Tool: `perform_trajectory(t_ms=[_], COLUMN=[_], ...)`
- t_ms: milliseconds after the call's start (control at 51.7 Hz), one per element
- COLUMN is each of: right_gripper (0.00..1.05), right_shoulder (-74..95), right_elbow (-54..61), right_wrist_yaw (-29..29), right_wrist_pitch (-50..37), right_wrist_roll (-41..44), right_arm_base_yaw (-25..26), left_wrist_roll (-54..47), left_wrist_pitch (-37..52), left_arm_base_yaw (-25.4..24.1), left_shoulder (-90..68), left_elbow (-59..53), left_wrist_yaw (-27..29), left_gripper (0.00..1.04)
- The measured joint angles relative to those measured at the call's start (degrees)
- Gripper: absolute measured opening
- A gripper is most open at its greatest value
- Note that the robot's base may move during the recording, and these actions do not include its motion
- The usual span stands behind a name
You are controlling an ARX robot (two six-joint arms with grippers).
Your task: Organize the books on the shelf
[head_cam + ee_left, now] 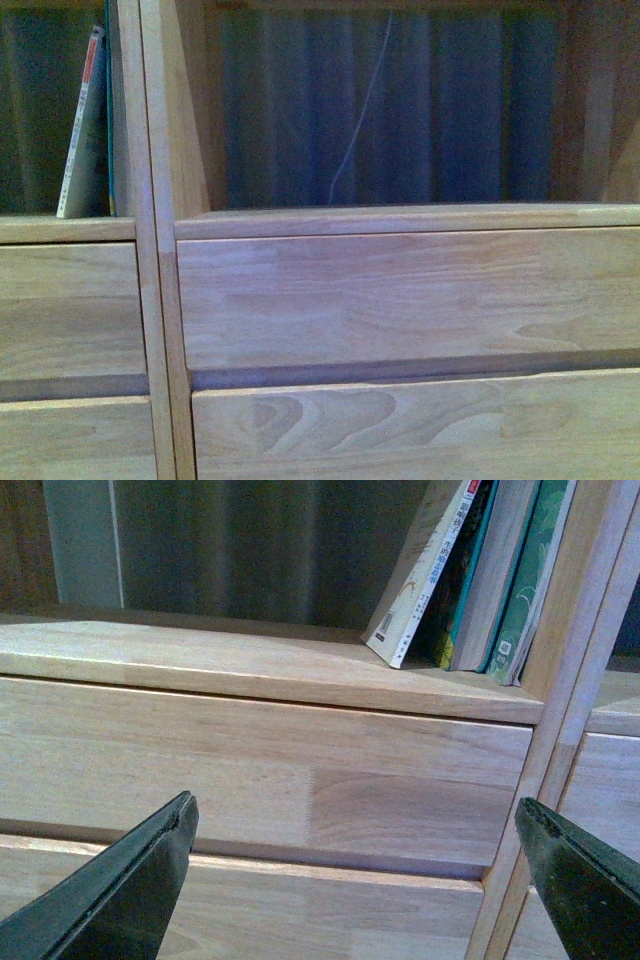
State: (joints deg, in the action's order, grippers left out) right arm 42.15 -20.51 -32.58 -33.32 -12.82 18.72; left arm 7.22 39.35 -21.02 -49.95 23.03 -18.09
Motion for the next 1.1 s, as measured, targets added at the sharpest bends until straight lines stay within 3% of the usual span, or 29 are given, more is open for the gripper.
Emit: perform_trajectory(t_ms=[39, 97, 155, 406, 561, 600, 735, 813, 1103], right_gripper=[0.95, 0.84, 0.73, 0.37, 0.05, 0.03, 0.03, 0.03, 0.03], right_shoulder=[-1.73, -4.85, -6.95, -12.26, -16.33, -17.42, -19.87, -21.86, -27.19], right_elbow=[0.13, -0.31, 1.53, 8.11, 11.91, 12.72, 14.32, 15.65, 17.94], right_wrist_yaw=[3.45, 14.21, 19.17, 24.13, 28.48, 31.69, 32.28, 32.37, 32.39], right_wrist_pitch=[3.04, 13.25, 16.46, 16.5, 16.61, 16.83, 17.4, 18.25, 21.24], right_wrist_roll=[4.33, 8.11, 9.84, 11.76, 12.35, 12.39, 12.5, 12.5, 12.5], right_arm_base_yaw=[-0.96, -3.85, -5.57, -9.99, -13.64, -16.55, -18.43, -18.51, -18.56], left_wrist_roll=[-0.66, -3.39, -4.81, -6.34, -6.54, -6.62, -6.64, -6.64, -6.75], left_wrist_pitch=[-2.58, -13.25, -16.72, -16.87, -16.94, -17.22, -18.18, -19.61, -23.39], left_arm_base_yaw=[-0.13, 0.9, 2.64, 8.24, 11.85, 12.7, 14.43, 19.3, 20.87], left_shoulder=[0.76, 3.76, 6.16, 12.74, 17.49, 18.73, 21.62, 24.35, 30.88], left_elbow=[0.39, 0.72, -1.14, -8.66, -13.03, -13.94, -15.91, -17.22, -19.93], left_wrist_yaw=[-1.18, -1.09, 0.44, 5.81, 9.22, 10.1, 11.78, 17.53, 18.1], left_gripper=[0.95, 0.83, 0.72, 0.35, 0.03, 0.03, 0.03, 0.03, 0.03])
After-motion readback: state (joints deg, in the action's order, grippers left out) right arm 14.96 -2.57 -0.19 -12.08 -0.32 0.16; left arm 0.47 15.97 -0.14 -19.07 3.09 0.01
